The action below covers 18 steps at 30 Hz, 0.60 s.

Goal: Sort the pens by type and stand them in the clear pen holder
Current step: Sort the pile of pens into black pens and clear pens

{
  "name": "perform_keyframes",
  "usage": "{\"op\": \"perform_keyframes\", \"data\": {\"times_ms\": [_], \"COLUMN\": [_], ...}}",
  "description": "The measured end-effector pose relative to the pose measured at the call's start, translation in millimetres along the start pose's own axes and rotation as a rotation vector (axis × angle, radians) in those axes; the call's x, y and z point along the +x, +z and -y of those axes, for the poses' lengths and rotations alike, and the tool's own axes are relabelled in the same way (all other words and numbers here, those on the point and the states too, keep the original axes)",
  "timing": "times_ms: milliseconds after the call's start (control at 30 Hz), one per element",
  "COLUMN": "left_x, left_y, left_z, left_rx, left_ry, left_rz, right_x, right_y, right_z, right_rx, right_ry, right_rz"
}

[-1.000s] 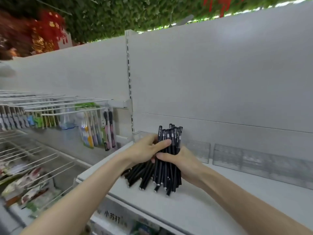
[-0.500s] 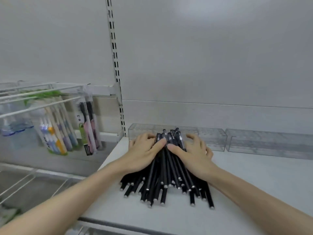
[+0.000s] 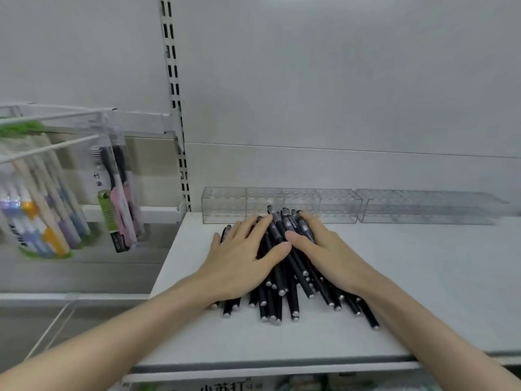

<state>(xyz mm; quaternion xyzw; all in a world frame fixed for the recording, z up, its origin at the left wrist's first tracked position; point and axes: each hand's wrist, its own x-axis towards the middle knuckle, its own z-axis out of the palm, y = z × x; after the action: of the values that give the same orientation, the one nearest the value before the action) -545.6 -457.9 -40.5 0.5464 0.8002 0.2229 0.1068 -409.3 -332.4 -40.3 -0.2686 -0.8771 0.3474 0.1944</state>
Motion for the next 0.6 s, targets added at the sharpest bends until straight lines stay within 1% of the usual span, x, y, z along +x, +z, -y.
{"op": "perform_keyframes", "data": {"times_ms": [167, 267, 400, 467, 533, 600], "left_x": [0.1, 0.2, 2.1, 4.5, 8.1, 10.7], "left_y": [-1.8, -1.2, 0.7, 0.5, -1.2, -3.0], "left_z": [-5.0, -9.1, -11.6, -12.0, -8.3, -1.5], "left_rx": [-0.032, -0.006, 0.006, 0.017, 0.033, 0.034], "left_ry": [-0.023, 0.010, 0.047, 0.021, -0.002, 0.021], "left_rz": [0.009, 0.004, -0.043, -0.035, -0.009, -0.011], "right_x": [3.2, 0.5, 4.5, 10.1, 15.4, 17.2], "right_y": [-3.5, -7.2, -7.8, -8.5, -7.5, -6.3], "right_z": [1.0, -2.2, -3.6, -1.9, -0.1, -0.9], "right_rx": [-0.024, -0.078, -0.075, -0.140, -0.158, -0.168], "right_ry": [0.030, 0.004, 0.052, 0.026, 0.010, -0.004], "right_rz": [-0.041, -0.034, -0.108, -0.088, -0.031, -0.016]}}
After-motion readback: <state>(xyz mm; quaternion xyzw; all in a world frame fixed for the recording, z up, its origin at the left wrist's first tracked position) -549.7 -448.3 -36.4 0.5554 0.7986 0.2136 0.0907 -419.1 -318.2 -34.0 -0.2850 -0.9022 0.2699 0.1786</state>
